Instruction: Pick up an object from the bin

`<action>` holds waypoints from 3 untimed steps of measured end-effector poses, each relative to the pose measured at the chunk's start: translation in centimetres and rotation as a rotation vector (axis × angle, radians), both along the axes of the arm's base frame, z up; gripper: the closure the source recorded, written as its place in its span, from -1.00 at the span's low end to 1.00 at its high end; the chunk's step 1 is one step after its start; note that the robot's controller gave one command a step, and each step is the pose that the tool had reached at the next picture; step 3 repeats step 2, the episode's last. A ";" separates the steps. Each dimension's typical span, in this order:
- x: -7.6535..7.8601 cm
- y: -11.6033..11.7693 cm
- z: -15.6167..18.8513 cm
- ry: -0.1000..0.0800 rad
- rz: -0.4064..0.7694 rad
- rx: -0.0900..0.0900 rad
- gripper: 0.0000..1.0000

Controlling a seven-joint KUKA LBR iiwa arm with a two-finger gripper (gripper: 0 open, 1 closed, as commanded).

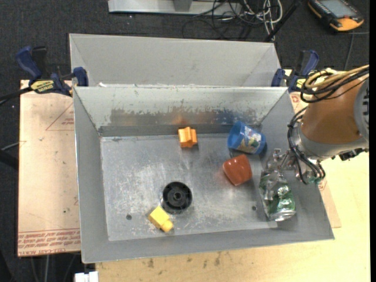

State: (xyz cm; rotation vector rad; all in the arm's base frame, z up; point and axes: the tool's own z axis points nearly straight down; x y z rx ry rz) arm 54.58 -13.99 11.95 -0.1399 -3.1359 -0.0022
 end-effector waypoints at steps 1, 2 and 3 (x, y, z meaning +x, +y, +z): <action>0.1 -0.1 5.7 -0.003 0.002 0.000 1.00; 0.2 -0.3 10.0 -0.006 -0.004 -0.001 1.00; 0.2 -0.3 10.0 -0.006 -0.004 -0.001 1.00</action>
Offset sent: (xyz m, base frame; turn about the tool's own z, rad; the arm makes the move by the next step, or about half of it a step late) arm 0.0008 -0.0051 0.1020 0.0068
